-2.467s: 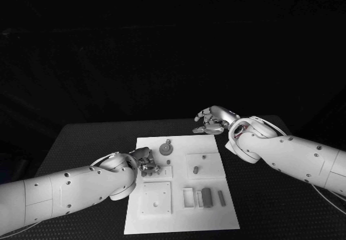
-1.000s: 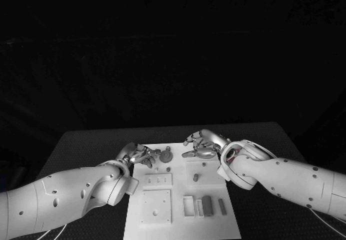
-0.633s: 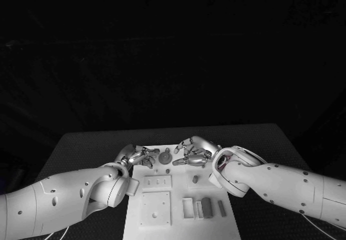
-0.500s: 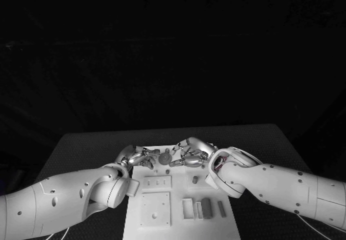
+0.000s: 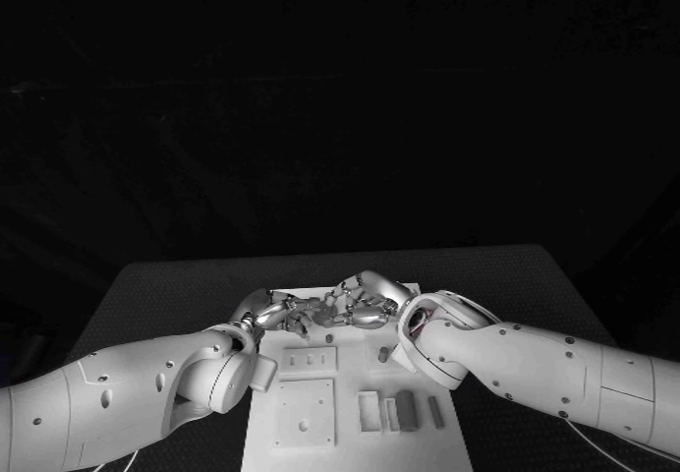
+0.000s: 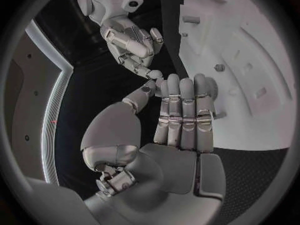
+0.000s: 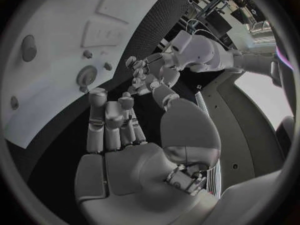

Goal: Assemble the parts on the task board

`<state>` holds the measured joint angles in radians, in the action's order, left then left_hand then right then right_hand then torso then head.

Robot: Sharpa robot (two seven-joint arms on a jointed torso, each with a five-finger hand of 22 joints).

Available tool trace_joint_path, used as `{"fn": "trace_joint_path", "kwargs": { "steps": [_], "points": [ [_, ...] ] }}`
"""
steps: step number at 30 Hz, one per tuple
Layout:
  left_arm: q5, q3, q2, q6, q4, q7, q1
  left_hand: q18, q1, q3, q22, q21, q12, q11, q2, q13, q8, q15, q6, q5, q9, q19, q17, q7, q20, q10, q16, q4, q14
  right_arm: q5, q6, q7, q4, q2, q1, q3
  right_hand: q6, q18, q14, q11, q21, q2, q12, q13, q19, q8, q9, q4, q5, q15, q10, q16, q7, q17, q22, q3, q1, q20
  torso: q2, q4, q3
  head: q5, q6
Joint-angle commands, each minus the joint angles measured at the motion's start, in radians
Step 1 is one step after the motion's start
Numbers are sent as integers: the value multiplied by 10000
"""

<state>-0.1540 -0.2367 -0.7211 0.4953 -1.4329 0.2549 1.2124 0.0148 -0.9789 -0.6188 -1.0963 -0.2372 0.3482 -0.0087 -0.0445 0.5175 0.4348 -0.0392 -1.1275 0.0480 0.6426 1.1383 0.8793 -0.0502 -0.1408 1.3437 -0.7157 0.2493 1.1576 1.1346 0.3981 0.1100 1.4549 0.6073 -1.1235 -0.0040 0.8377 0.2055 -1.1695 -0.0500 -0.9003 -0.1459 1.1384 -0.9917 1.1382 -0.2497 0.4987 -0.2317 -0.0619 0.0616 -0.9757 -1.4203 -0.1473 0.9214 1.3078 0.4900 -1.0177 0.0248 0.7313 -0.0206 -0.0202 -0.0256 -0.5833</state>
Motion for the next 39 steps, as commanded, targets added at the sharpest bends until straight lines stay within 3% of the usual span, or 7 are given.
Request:
{"fn": "trace_joint_path", "kwargs": {
  "steps": [1,29,30,39],
  "points": [
    [58,8,22,-444,-46,169,0,-11,-21,22,4,69,-56,-7,97,-17,26,-1,13,64,8,-37,-15,81,35,-25,-6,56,-61,15,15,-22,-42,-46,9,2,67,563,30,43,60,94,59,15,-38,-4,-3,-5,10,17,53,49,-116,-13,163,-78,-12,-18,7,5,-5,15,-13],
    [-212,7,75,-859,-2,-397,1,-14,-24,28,6,80,-61,-3,110,-19,20,2,24,66,7,-48,-16,76,39,-34,-4,65,-71,141,210,-275,-10,-157,10,2,67,563,30,43,60,94,59,15,-38,-4,-3,-5,10,17,53,49,-116,-13,163,-78,-12,-18,4,17,-17,20,-52],
    [-224,7,79,-888,6,-458,1,-14,-24,28,6,80,-61,-3,111,-19,19,2,24,66,7,-48,-16,76,39,-34,-4,65,-71,158,220,-279,-8,-166,10,2,163,563,14,60,57,703,74,17,-7,-61,25,-29,-43,37,25,42,-75,-14,155,178,-297,20,4,17,-17,11,-56],
    [-348,7,84,-1134,7,-643,1,-43,224,145,33,175,-123,48,106,-45,-58,35,132,81,-21,-134,-50,14,70,-140,45,-90,-175,289,141,-236,-118,-241,9,2,201,563,3,78,21,927,95,41,-32,-79,38,-360,13,47,13,26,-78,-12,193,-46,-247,-9,4,21,-7,12,-49]
  ]
}}
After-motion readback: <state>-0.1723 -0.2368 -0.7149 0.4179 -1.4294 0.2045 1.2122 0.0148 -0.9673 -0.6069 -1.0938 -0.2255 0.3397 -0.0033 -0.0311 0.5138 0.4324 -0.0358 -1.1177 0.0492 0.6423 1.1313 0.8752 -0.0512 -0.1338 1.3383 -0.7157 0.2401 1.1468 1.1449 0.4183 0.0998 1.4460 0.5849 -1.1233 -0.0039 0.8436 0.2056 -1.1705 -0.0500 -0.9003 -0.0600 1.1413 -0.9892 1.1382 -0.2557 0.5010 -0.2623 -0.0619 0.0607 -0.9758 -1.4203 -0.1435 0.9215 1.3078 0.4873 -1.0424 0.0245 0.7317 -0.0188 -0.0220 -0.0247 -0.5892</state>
